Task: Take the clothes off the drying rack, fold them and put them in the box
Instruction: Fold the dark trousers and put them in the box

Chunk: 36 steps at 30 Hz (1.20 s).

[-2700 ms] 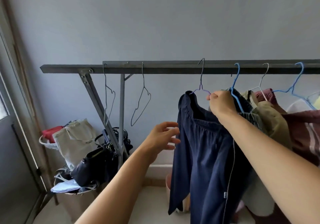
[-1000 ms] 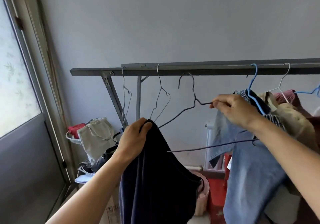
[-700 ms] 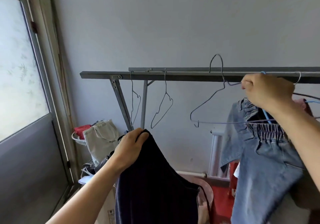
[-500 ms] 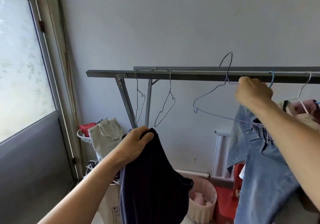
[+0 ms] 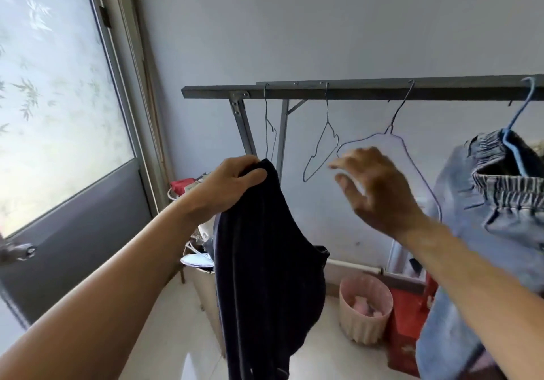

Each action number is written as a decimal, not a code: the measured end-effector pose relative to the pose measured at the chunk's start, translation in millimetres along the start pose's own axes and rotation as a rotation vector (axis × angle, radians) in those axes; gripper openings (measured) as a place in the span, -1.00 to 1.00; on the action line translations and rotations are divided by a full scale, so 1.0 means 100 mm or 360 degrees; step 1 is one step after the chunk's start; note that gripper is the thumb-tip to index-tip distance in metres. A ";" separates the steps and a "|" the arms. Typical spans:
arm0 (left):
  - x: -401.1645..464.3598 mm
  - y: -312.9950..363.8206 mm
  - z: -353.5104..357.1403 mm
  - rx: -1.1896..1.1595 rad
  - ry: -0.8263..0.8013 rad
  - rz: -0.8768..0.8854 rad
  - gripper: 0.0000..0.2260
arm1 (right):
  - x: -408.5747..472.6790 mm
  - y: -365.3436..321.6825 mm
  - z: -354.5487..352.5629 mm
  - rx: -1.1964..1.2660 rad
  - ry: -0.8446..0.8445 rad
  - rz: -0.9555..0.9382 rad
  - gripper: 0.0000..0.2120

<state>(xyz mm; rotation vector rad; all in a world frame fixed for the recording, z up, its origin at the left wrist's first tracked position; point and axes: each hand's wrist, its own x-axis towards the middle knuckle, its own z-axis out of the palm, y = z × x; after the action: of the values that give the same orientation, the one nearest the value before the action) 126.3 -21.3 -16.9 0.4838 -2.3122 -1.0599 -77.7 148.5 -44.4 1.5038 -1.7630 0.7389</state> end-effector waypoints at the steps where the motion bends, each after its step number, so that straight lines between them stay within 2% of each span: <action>1: -0.03 0.01 -0.04 -0.0017 -0.0002 0.0029 -0.81 | -0.10 -0.17 0.13 0.0277 -0.0228 -0.0087 -0.60; 2: -0.06 0.03 -0.09 -0.0048 -0.0012 0.0057 -0.81 | -0.19 -0.29 0.26 0.0453 -0.0528 -0.0046 -0.46; 4: -0.15 0.06 -0.20 -0.0108 -0.0041 0.0097 -0.80 | -0.35 -0.39 0.51 0.0546 -0.1067 0.0137 -0.18; 5: -0.19 0.07 -0.25 -0.0133 -0.0042 0.0105 -0.81 | -0.42 -0.40 0.63 0.0557 -0.1279 0.0241 -0.11; 6: -0.22 0.06 -0.32 -0.0153 -0.0022 0.0107 -0.84 | -0.50 -0.40 0.75 0.0598 -0.1420 0.0342 -0.12; 7: -0.25 0.05 -0.38 -0.0169 0.0016 0.0109 -0.87 | -0.57 -0.39 0.85 0.0694 -0.1474 0.0443 -0.22; 8: -0.28 0.03 -0.44 -0.0185 0.0062 0.0105 -0.88 | -0.63 -0.38 0.91 0.0817 -0.1491 0.0537 -0.40; 10: -0.34 -0.03 -0.58 -0.0176 0.0162 0.0076 -0.87 | -0.70 -0.37 0.98 0.1107 -0.1457 0.0648 -0.77; 11: -0.38 -0.08 -0.64 -0.0153 0.0215 0.0047 -0.87 | -0.70 -0.36 0.98 0.1212 -0.1426 0.0664 -0.86; 14: -0.53 -0.24 -0.88 -0.0066 0.0293 -0.0090 -0.86 | -0.61 -0.26 0.86 0.1494 -0.1230 0.0796 -0.92; 16: -0.66 -0.35 -1.02 0.0049 0.0262 -0.0199 -0.87 | -0.51 -0.16 0.74 0.1601 -0.1069 0.0931 -0.89; 18: -0.78 -0.42 -1.10 0.0088 0.0229 -0.0312 -0.88 | -0.40 -0.05 0.66 0.1755 -0.0933 0.1070 -0.75; 21: -0.87 -0.50 -1.11 -0.0011 0.0269 -0.0498 -0.86 | -0.24 0.03 0.53 0.2011 -0.0912 0.1187 -0.56; 23: -0.86 -0.54 -1.06 -0.0134 0.0344 -0.0607 -0.85 | -0.15 0.00 0.47 0.1998 -0.0990 0.1215 -0.58; 25: -0.81 -0.58 -0.95 -0.0208 0.0460 -0.0737 -0.84 | -0.07 -0.08 0.47 0.1827 -0.0996 0.1265 -0.64; 29: -0.67 -0.63 -0.63 -0.0284 0.0726 -0.0986 -0.75 | 0.04 -0.32 0.55 0.1523 -0.0760 0.1441 -0.72; 33: -0.54 -0.44 -0.27 -0.0343 0.0751 -0.0821 -0.81 | 0.12 -0.66 0.66 0.1385 -0.0476 0.1488 -0.65; 36: -0.45 -0.19 0.03 -0.0384 0.0670 -0.0598 -0.87 | 0.20 -0.92 0.68 0.1394 -0.0436 0.1417 -0.63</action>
<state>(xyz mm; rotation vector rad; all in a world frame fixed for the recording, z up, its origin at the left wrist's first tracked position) 161.1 -7.8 -47.8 0.9661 -1.7373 -1.2492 1.7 68.2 -70.6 1.2705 -2.5127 2.0279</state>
